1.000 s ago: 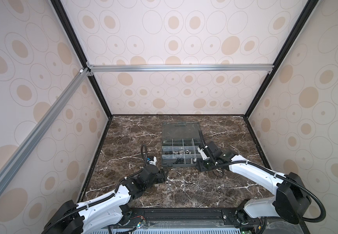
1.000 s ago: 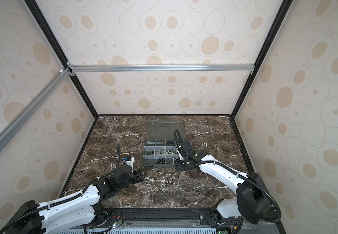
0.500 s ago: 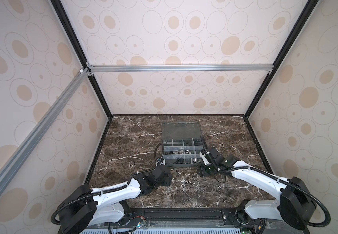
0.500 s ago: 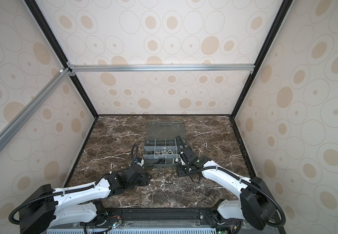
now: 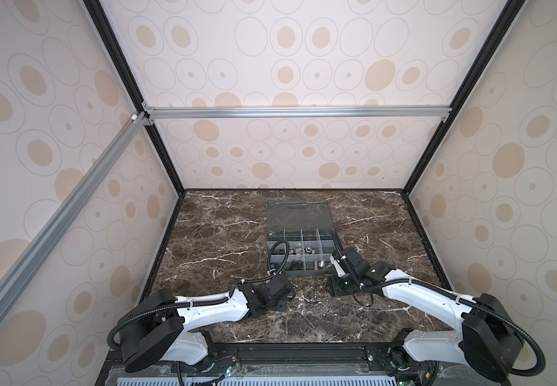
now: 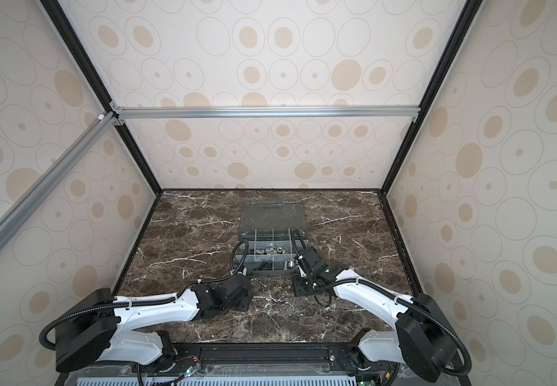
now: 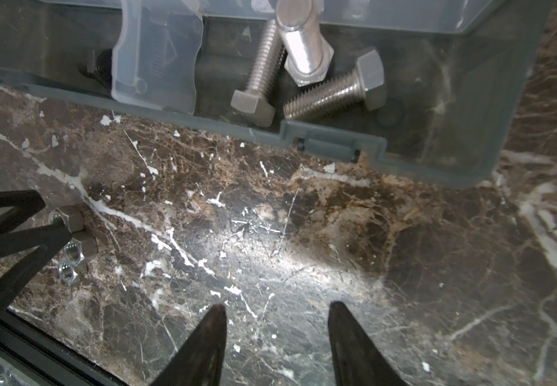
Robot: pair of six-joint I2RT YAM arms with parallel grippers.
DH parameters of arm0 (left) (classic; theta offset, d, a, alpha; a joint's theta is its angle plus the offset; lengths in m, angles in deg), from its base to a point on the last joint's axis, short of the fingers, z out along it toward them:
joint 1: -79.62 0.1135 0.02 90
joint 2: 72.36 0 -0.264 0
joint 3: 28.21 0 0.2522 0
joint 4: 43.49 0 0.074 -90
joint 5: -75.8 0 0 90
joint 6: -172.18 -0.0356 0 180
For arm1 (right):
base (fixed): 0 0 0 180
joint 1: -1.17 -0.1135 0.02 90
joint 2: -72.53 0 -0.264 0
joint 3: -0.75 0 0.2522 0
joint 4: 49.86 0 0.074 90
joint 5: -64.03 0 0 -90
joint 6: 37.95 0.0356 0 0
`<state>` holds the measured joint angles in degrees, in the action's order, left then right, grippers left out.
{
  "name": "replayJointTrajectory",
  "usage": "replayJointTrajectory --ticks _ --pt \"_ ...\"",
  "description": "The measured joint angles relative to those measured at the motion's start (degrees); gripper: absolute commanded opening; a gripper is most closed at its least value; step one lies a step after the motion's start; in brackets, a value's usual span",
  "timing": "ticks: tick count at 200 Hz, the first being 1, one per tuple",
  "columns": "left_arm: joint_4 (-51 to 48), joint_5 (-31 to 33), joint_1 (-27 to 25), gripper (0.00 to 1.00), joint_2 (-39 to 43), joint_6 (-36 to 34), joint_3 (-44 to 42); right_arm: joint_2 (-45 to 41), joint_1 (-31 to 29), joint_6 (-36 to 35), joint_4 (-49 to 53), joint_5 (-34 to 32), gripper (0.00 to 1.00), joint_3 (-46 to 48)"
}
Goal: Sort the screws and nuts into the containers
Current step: 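Lower the left gripper and close it on a silver hex nut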
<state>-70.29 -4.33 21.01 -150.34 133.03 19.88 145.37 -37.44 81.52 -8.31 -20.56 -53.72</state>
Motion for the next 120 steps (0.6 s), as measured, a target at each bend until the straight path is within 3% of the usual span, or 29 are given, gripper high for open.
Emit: replayJointTrajectory --ticks 120 --pt "-3.91 3.41 -1.68 0.44 -2.93 1.25 1.84 0.0 0.0 0.04 -1.81 0.85 0.53 0.76"
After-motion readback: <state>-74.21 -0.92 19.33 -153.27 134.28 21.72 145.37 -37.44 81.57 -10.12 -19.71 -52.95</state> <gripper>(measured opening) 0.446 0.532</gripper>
